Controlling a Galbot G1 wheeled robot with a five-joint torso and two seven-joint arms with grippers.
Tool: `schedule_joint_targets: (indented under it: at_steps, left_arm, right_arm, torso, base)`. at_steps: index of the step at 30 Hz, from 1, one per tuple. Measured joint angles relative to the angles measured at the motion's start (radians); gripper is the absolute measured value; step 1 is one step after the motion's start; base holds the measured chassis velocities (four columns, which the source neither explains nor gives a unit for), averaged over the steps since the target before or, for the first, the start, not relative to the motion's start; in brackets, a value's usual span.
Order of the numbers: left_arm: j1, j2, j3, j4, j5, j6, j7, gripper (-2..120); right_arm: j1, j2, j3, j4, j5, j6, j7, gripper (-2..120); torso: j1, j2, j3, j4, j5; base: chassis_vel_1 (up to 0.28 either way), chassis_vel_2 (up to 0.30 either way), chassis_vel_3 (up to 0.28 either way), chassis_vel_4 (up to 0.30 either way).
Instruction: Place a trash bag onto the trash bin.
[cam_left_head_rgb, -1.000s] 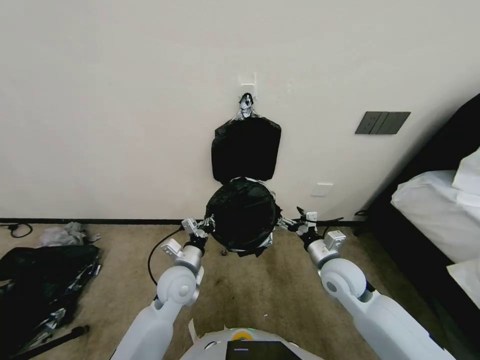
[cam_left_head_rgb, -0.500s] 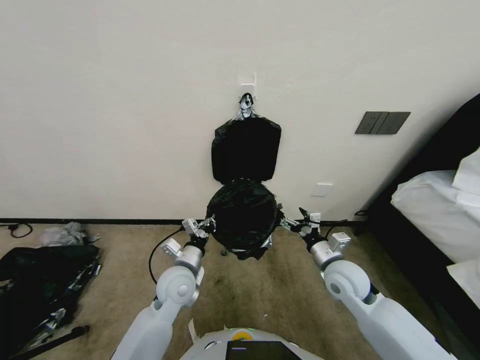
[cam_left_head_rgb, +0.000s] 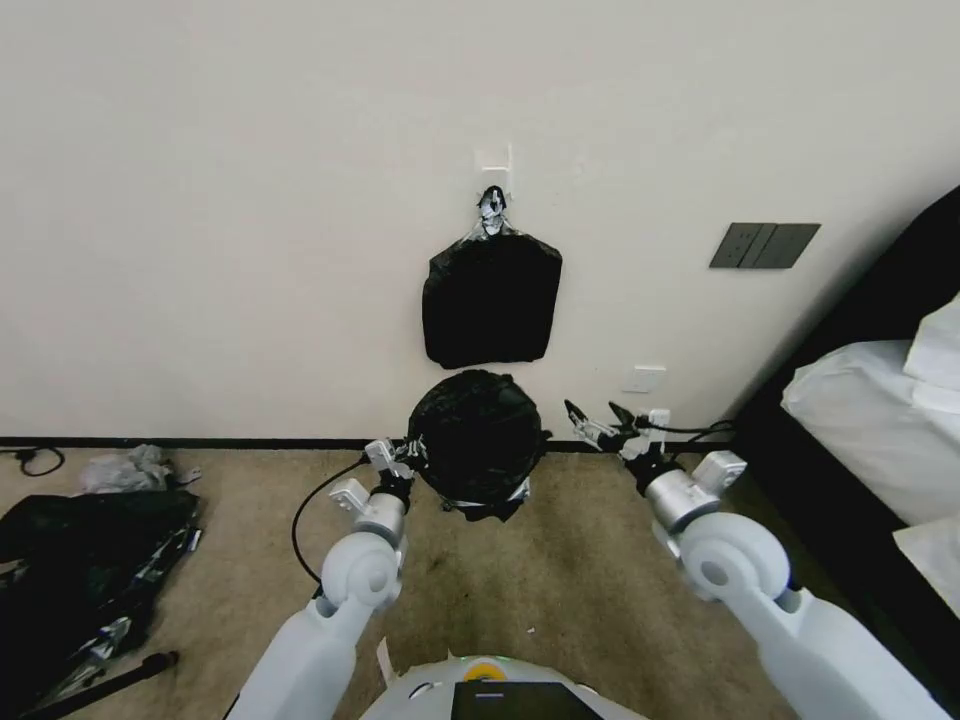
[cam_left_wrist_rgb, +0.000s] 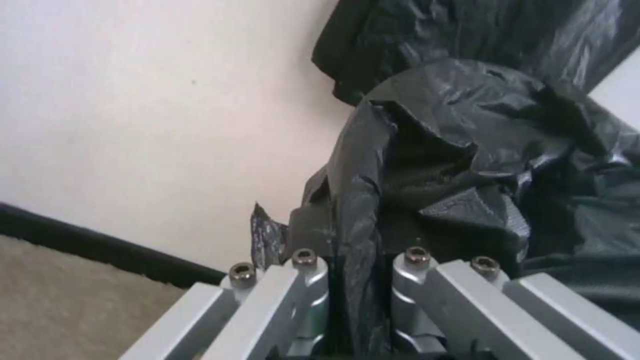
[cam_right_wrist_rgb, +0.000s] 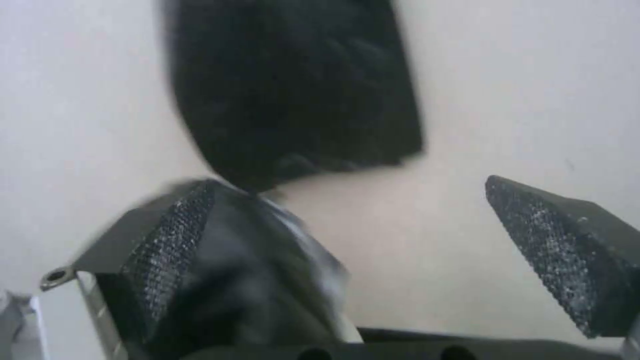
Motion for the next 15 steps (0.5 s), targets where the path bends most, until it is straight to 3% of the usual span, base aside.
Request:
schedule_joint_targets:
  at_steps: [2, 3, 6, 7, 9, 10, 12, 13, 15]
  left_arm:
    - [-0.007, -0.001, 0.026, 0.008, 0.055, -0.003, 0.0, 5]
    - [-0.007, -0.001, 0.026, 0.008, 0.055, -0.003, 0.0, 5]
    - [-0.013, -0.003, 0.058, 0.014, 0.147, -0.016, -0.002, 5]
    - [-0.013, -0.003, 0.058, 0.014, 0.147, -0.016, -0.002, 5]
    - [-0.009, -0.008, 0.071, 0.013, 0.209, -0.03, -0.003, 5]
    - [-0.009, -0.008, 0.071, 0.013, 0.209, -0.03, -0.003, 5]
    - [0.0, -0.01, 0.09, 0.012, 0.278, -0.05, -0.003, 5]
    - [0.0, -0.01, 0.09, 0.012, 0.278, -0.05, -0.003, 5]
    - [0.005, -0.006, 0.11, 0.004, 0.298, -0.055, -0.011, 5]
  right_arm:
    - [0.046, -0.024, -0.047, 0.055, -0.037, -0.088, 0.011, 100]
    - [0.046, -0.024, -0.047, 0.055, -0.037, -0.088, 0.011, 100]
    - [0.183, -0.076, -0.205, 0.096, -0.052, -0.228, 0.056, 94]
    - [0.183, -0.076, -0.205, 0.096, -0.052, -0.228, 0.056, 94]
    - [0.306, -0.088, -0.355, 0.099, -0.005, -0.276, 0.135, 85]
    - [0.306, -0.088, -0.355, 0.099, -0.005, -0.276, 0.135, 85]
    - [0.423, -0.052, -0.514, 0.083, 0.142, -0.288, 0.281, 73]
    - [0.423, -0.052, -0.514, 0.083, 0.142, -0.288, 0.281, 73]
    - [0.513, -0.002, -0.62, 0.063, 0.301, -0.272, 0.463, 64]
  torso:
    - [0.0, 0.0, 0.0, -0.0001, 0.0]
    - [0.0, 0.0, 0.0, -0.0001, 0.0]
    - [0.0, 0.0, 0.0, 0.0, -0.0001]
    - [0.0, 0.0, 0.0, 0.0, -0.0001]
    - [0.0, 0.0, 0.0, 0.0004, 0.0]
    - [0.0, 0.0, 0.0, 0.0004, 0.0]
    - [0.0, 0.0, 0.0, 0.0002, 0.0003]
    - [0.0, 0.0, 0.0, 0.0002, 0.0003]
    - [0.0, 0.0, 0.0, 0.0002, -0.0003]
  base:
    - [0.0, 0.0, 0.0, 0.0]
    - [0.0, 0.0, 0.0, 0.0]
    - [0.0, 0.0, 0.0, 0.0]
    - [0.0, 0.0, 0.0, 0.0]
    - [0.0, 0.0, 0.0, 0.0]
    - [0.0, 0.0, 0.0, 0.0]
    - [0.0, 0.0, 0.0, 0.0]
    - [0.0, 0.0, 0.0, 0.0]
    - [0.0, 0.0, 0.0, 0.0]
